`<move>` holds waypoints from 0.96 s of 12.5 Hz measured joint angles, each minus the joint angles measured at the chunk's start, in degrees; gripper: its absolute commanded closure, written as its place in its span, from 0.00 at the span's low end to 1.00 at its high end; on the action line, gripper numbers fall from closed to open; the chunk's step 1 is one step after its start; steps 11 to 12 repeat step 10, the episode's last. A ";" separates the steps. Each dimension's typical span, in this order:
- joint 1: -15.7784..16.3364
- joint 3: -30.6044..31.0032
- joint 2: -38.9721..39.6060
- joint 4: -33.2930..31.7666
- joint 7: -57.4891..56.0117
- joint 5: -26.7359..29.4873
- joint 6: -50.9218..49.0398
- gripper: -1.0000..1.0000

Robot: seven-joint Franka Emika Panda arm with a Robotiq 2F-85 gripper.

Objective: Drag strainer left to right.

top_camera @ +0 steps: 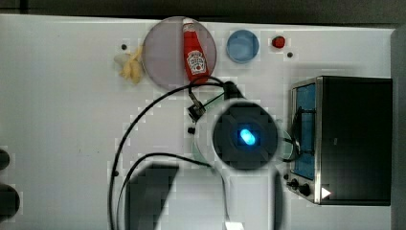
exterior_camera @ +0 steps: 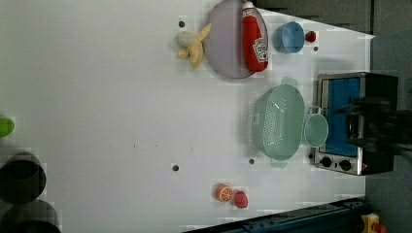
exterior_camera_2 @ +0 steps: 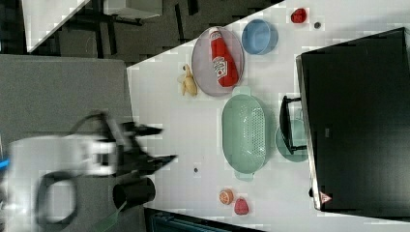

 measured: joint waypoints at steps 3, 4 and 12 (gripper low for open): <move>0.27 -1.14 -5.44 10.74 -2.44 -3.43 -11.63 0.00; -0.65 -1.16 -6.56 12.70 -2.86 -3.95 -13.32 0.00; -1.90 -1.78 -4.92 10.74 -3.55 -6.39 -15.23 0.00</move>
